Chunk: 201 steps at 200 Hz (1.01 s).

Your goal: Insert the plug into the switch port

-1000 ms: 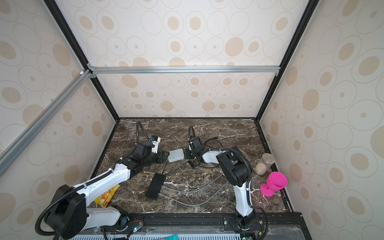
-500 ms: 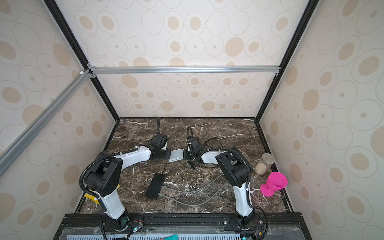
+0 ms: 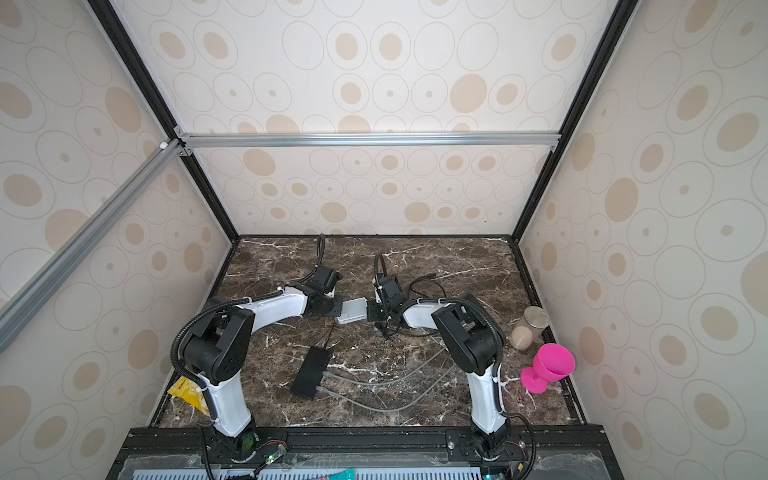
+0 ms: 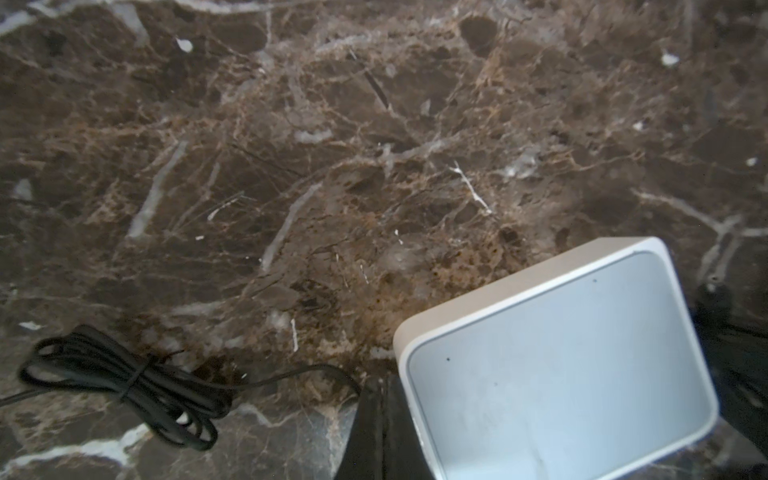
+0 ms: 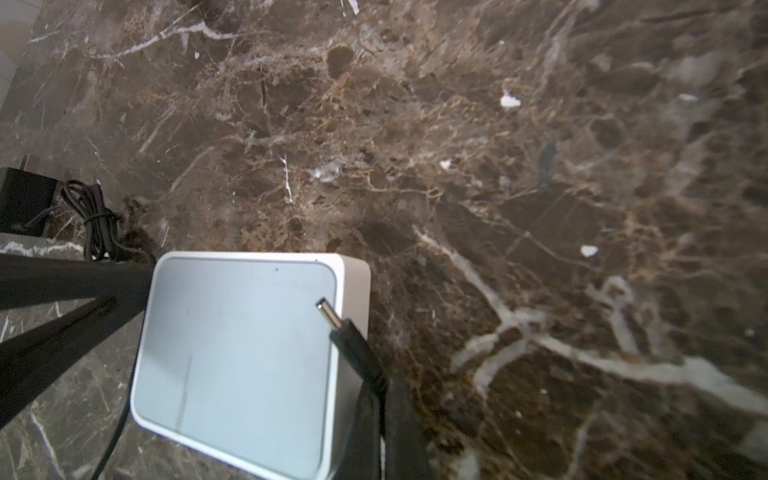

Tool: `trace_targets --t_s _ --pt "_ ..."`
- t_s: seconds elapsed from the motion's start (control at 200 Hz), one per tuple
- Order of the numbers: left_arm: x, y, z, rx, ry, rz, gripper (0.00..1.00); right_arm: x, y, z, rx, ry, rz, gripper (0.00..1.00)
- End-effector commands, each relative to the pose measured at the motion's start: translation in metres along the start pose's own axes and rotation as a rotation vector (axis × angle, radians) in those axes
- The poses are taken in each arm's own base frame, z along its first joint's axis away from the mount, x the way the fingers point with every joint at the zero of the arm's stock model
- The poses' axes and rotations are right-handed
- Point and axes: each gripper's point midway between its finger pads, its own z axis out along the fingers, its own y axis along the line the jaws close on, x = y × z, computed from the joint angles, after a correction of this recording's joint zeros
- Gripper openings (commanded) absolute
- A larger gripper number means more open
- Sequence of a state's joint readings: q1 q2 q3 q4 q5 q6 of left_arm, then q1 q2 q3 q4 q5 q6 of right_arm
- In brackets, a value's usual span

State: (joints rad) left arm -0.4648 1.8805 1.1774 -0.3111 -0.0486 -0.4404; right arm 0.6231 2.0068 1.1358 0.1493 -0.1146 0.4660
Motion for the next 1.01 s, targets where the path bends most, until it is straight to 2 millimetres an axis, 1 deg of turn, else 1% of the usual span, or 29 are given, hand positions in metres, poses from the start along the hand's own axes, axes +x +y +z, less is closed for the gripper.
trace_targets --t_s 0.0,0.055,0.185,0.45,0.63,0.71,0.82,0.925,1.0 --pt "-0.008 0.003 0.002 -0.016 0.011 0.002 0.00 0.004 0.005 -0.008 -0.008 0.005 -0.010 0.00" --pt "-0.007 0.003 0.005 -0.013 0.018 0.000 0.00 0.003 0.004 -0.009 -0.008 0.003 -0.009 0.00" --pt "-0.014 -0.002 0.006 0.009 0.011 0.002 0.00 0.004 0.006 -0.009 -0.016 0.006 -0.010 0.00" --pt "-0.043 -0.031 0.011 0.115 -0.005 -0.020 0.00 0.006 0.008 -0.016 -0.034 -0.002 0.003 0.00" --pt "-0.059 -0.039 0.020 0.120 -0.007 -0.014 0.00 0.007 0.011 -0.019 -0.043 -0.007 0.005 0.00" --pt "-0.060 -0.038 0.025 0.107 0.001 -0.005 0.00 0.008 0.012 -0.019 -0.048 -0.005 0.006 0.00" --pt "-0.061 -0.031 0.029 0.083 0.002 0.004 0.00 0.009 0.015 -0.018 -0.065 0.002 0.005 0.00" --pt "-0.065 -0.018 0.027 0.045 0.002 0.018 0.00 0.006 0.012 -0.024 -0.051 -0.019 0.008 0.00" --pt "-0.076 -0.003 0.020 0.020 -0.024 0.022 0.01 0.002 0.011 -0.032 -0.039 -0.049 0.002 0.00"
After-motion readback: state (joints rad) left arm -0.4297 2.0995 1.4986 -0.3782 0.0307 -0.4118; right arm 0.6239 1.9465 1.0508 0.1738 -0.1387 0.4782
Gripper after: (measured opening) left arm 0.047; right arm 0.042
